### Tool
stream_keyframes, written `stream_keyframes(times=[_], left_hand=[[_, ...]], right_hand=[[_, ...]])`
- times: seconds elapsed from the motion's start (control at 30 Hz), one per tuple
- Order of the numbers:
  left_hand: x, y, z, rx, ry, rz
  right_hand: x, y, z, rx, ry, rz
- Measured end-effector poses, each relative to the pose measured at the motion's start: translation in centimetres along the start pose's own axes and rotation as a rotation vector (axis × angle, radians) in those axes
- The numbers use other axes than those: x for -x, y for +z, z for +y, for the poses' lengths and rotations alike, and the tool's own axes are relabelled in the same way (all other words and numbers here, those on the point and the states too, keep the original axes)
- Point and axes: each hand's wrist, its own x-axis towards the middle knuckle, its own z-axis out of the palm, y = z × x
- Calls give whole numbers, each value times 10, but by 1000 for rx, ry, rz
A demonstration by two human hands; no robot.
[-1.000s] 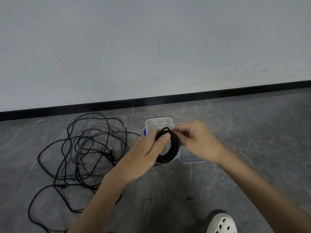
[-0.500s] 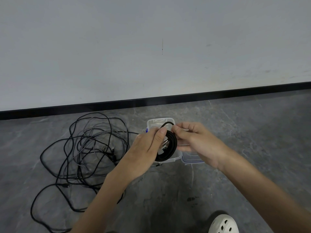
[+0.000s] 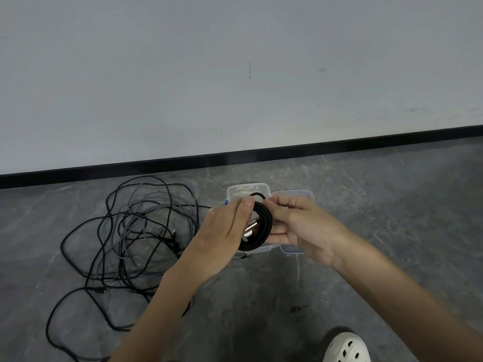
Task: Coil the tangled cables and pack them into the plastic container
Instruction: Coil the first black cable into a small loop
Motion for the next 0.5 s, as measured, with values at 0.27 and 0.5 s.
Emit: stream_keyframes(times=[0.27,0.5], left_hand=[[0,1,-5,-43,41,44],[-2,1,-4,-34,36,74]], right_hand=[[-2,4,-1,-20,5,12],[-2,7,-4,2,-21,-22]])
